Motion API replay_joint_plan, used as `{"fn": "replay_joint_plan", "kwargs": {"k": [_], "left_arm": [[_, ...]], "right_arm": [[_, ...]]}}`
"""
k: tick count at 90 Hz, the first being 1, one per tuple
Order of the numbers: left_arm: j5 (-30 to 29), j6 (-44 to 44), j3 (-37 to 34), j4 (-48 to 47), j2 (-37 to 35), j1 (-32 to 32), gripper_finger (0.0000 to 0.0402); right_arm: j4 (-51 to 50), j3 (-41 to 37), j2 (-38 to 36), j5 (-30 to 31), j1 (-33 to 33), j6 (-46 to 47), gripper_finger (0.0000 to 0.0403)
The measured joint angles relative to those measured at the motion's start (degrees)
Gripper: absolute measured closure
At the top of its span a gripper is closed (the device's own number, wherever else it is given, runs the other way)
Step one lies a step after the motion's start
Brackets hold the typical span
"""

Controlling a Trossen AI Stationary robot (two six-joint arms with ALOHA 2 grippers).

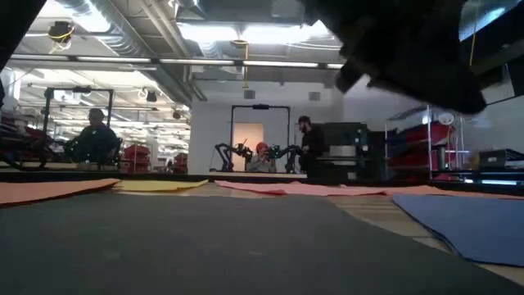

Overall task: Organize paper
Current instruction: Stack the blue paper on top of the blue paper on the table

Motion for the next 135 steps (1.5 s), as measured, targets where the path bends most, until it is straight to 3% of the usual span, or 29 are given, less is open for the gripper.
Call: {"fn": "replay_joint_plan", "kwargs": {"k": [31, 71, 84, 104, 135], "left_arm": [[0.0, 3.5, -4.4, 14.9, -0.7, -1.6, 0.0402], [3.2, 2.6, -26.1, 47.0, -7.9, -2.7, 0.0402], [3.6, 1.8, -35.7, 58.7, -11.9, -2.9, 0.0402], [3.4, -0.4, -48.8, 70.7, -17.5, -3.1, 0.0402], [1.5, -3.7, -53.1, 71.6, -18.9, -3.0, 0.0402]], "right_arm": [[8.5, -3.0, 0.0, 7.6, 0.0, -1.0, 0.0403], [16.5, -4.5, 0.0, 8.1, -3.0, -7.3, 0.0403], [18.3, -4.5, 0.0, 4.2, -5.9, -11.3, 0.0403], [17.4, -4.5, 0.2, -9.0, -14.7, -11.5, 0.0403], [10.1, -2.8, 0.2, -13.6, -22.3, -16.0, 0.0403]]}}
